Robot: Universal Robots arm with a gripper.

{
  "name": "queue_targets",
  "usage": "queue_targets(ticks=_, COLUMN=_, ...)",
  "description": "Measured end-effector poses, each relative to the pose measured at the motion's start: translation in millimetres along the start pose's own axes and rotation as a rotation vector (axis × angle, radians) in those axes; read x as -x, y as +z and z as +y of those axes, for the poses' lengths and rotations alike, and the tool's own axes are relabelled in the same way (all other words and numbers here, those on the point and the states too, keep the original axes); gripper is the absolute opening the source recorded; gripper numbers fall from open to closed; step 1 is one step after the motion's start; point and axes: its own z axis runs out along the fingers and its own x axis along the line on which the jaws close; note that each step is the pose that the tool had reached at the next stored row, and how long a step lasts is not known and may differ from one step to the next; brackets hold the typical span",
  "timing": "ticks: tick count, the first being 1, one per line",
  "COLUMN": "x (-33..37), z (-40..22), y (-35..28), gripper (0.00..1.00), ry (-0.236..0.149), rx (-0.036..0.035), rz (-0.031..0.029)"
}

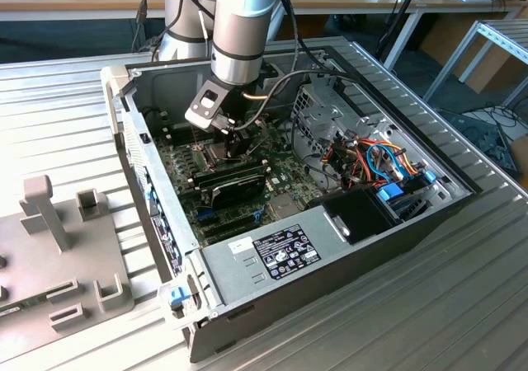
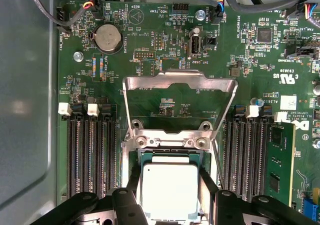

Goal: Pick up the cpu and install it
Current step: 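Place the cpu into insertion slot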

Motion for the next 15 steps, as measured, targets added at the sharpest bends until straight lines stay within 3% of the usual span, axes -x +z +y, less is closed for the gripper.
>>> queue_targets(ticks=10, x=-0.2, z=0.1, y=0.8, gripper=0.55, ry=0.000, rx=0.0008, rz=0.0012)
queue_targets(ticks=11, x=-0.2, z=0.1, y=0.8, gripper=0.62, ry=0.000, rx=0.0006, rz=0.0010)
queue_targets(ticks=15, x=0.0, z=0.0, y=0.4, gripper=0.62, ry=0.000, rx=0.0001, rz=0.0002)
